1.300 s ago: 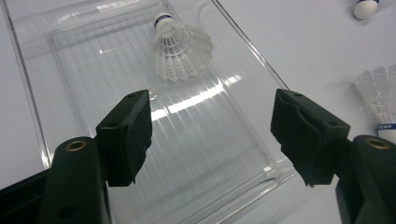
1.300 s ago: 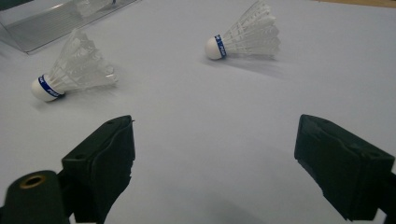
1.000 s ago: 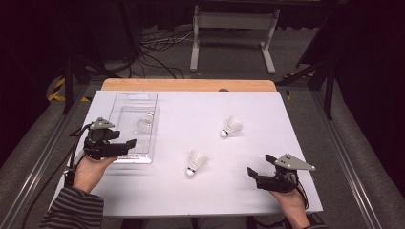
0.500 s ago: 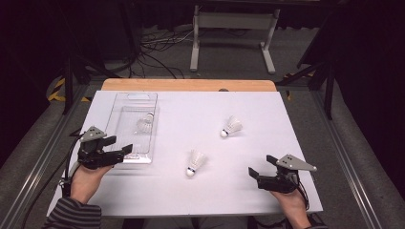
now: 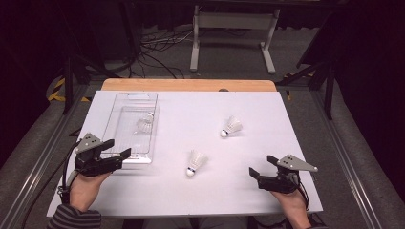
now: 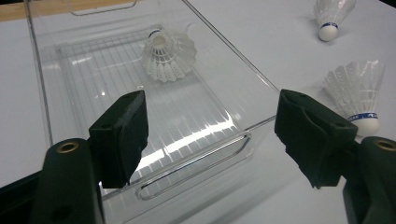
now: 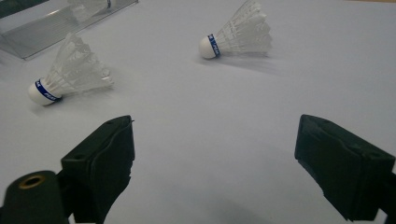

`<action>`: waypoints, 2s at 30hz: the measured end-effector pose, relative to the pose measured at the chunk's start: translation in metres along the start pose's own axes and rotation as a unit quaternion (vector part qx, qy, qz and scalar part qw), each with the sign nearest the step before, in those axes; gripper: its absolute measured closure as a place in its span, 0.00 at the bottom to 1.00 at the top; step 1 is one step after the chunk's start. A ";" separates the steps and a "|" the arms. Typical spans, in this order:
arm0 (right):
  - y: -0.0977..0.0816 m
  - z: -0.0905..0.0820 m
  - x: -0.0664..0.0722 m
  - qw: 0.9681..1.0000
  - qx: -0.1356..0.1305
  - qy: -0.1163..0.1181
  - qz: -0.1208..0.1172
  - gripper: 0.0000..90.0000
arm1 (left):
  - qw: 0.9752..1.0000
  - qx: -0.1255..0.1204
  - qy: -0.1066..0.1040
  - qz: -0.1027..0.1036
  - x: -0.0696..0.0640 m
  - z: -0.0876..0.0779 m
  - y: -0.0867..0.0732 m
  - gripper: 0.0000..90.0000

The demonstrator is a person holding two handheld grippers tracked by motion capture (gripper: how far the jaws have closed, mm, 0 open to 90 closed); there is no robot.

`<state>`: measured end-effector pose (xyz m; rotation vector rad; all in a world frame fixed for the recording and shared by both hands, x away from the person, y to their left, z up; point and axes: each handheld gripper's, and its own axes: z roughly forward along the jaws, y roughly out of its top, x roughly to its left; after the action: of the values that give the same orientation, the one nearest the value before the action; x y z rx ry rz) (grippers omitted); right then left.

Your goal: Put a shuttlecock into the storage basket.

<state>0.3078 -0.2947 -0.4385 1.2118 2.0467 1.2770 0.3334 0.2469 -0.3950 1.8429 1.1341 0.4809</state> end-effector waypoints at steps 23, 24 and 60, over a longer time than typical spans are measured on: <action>0.000 0.000 0.001 1.000 0.000 0.000 -0.002 0.14 | 0.999 -0.022 -0.029 0.006 -0.019 -0.008 -0.024 0.29; 0.000 0.000 0.001 1.000 0.000 0.000 0.000 0.14 | 0.999 -0.018 -0.034 0.010 -0.022 -0.007 -0.024 0.29; 0.000 0.000 0.002 1.000 0.001 0.002 -0.011 0.14 | 0.995 0.005 -0.090 0.050 -0.060 0.016 0.005 0.31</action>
<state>0.3067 -0.2927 -0.4379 1.1843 2.0580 1.2682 0.3166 0.1867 -0.3923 1.9175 0.9292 0.3582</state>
